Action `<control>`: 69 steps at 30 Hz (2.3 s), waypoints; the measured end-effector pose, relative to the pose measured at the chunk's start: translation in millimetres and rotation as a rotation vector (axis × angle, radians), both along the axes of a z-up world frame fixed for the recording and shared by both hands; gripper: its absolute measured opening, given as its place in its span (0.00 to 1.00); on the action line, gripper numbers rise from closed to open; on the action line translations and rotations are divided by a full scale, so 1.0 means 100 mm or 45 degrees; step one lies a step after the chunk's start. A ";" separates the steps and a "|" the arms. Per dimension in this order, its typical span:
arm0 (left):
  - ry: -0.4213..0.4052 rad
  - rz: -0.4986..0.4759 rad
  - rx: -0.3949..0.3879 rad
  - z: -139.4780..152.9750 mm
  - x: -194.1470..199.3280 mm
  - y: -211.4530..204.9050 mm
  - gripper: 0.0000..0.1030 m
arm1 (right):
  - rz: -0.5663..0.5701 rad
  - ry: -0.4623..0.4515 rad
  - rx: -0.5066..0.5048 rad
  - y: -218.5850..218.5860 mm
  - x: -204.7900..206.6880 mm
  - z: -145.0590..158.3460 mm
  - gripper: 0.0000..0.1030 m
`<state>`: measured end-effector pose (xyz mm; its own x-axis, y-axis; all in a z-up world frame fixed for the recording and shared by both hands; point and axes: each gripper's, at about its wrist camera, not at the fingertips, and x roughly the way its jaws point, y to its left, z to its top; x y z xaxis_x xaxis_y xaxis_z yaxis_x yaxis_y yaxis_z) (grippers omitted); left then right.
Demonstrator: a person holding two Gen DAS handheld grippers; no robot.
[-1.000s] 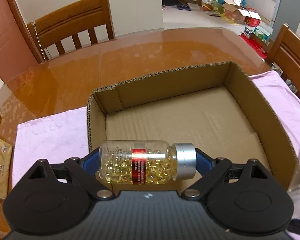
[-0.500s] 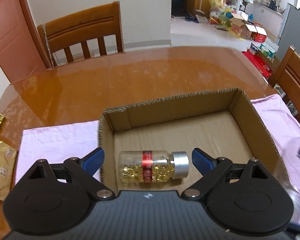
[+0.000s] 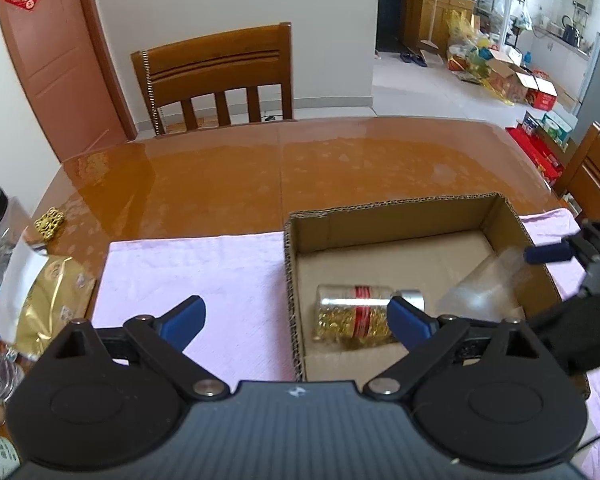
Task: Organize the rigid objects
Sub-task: 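Lower the bottle into the box and open the left tool while the right tool releases the jar, then withdraw both tools from the box toward the remaining items, then grasp the black-and-blue fidget cube with the right tool while the left tool grasps the black oval object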
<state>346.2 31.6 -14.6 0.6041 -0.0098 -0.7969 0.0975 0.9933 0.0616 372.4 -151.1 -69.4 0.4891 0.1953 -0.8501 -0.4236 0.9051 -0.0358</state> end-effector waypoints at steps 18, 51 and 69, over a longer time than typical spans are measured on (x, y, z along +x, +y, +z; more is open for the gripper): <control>-0.124 -0.032 0.015 0.20 -0.50 0.10 0.96 | -0.011 -0.096 0.057 0.02 -0.32 0.39 1.00; 0.095 -0.117 -0.035 -0.86 -1.67 0.36 0.98 | -0.068 0.093 0.003 0.10 -2.24 -0.39 1.00; 0.093 -0.306 -0.007 -1.02 -1.39 0.17 0.98 | -0.032 0.136 -0.029 0.17 -2.39 -0.62 1.00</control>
<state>207.1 48.2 -116.2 0.5245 -0.1507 -0.8380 0.3353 0.9413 0.0406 133.4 -133.7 -131.1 0.4003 0.1641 -0.9016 -0.4031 0.9151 -0.0124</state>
